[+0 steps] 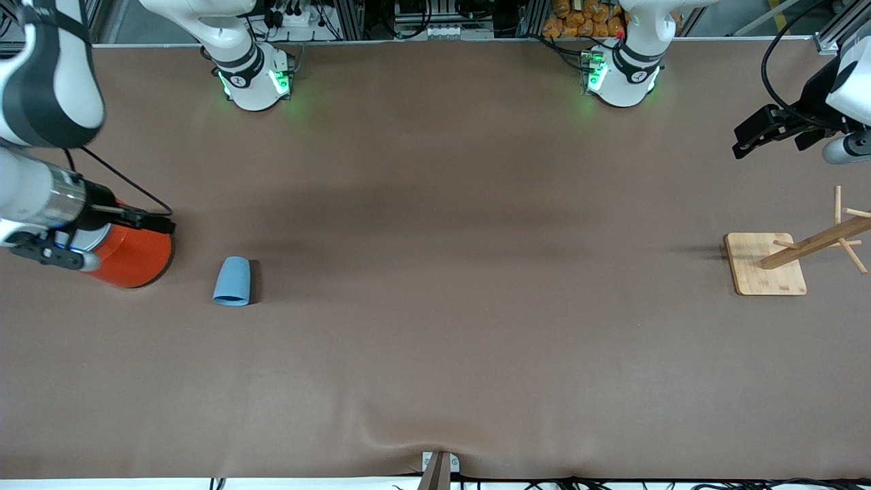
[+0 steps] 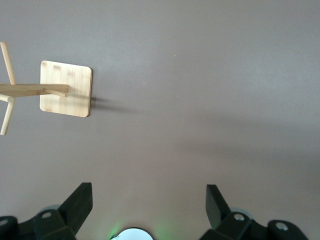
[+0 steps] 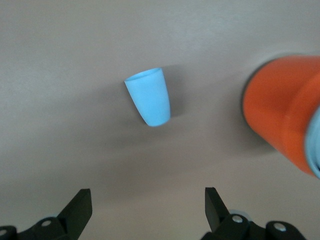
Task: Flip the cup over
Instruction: 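Move the right gripper down toward the light blue cup lying sideways, then close the right gripper on the blue cup's base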
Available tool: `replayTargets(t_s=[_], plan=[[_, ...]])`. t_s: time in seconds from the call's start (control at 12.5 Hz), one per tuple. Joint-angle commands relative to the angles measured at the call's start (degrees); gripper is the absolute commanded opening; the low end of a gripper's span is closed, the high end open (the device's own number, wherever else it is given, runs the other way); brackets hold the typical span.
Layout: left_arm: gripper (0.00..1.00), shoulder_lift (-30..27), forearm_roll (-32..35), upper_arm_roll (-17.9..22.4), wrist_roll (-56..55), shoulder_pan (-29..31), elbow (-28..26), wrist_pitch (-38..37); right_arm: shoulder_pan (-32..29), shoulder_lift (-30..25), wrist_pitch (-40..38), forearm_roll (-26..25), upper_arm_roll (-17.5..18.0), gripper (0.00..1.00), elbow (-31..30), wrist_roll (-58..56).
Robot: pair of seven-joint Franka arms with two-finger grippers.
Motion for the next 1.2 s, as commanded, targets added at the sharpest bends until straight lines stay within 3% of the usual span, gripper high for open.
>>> replayTargets(t_s=[0.0, 0.8, 1.12], plan=[[1.0, -0.1, -0.5, -0.6, 0.5, 0.5, 0.2, 0.2, 0.3, -1.4, 11.1, 1.3, -0.1, 1.0, -9.7, -2.1], [1.0, -0.4, -0.5, -0.6, 0.5, 0.6, -0.9, -0.5, 2.4, 15.0, 34.5, 1.2, -0.1, 1.0, -12.8, -13.1], [1.0, -2.0, -0.1, -0.2, 1.3, 3.7, -4.8, -1.9, 3.1, 18.2, 38.7, 1.2, -0.1, 1.0, -12.9, -13.2]])
